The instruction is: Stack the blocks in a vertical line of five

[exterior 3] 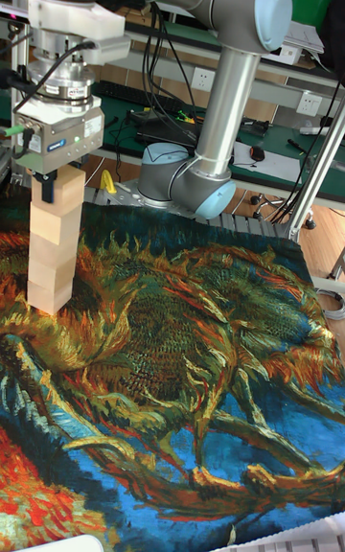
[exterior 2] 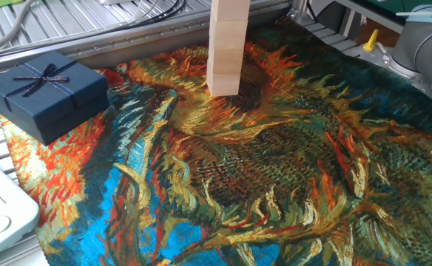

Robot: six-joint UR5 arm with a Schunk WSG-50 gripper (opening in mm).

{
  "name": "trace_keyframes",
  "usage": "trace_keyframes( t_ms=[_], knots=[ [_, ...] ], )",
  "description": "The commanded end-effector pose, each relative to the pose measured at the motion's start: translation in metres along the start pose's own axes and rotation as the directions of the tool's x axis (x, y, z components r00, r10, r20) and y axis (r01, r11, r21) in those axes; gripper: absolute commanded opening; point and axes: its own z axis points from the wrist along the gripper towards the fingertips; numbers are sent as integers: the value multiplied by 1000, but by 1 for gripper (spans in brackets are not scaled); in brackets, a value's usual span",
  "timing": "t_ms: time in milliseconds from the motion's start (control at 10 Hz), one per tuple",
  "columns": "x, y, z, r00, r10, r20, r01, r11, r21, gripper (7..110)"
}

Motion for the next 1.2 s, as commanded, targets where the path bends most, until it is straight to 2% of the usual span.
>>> trace_keyframes(
  t_ms=[0, 200, 300, 1100],
  knots=[
    [-4, 0, -1, 1000, 9, 20, -9, 1000, 4, 44],
    [-4, -1, -2, 1000, 6, 20, -6, 1000, 7, 44],
    [-4, -1, -2, 1000, 4, 19, -4, 1000, 9, 66],
    [1, 1, -3, 1000, 1, 8, -1, 1000, 0, 66]
  ],
)
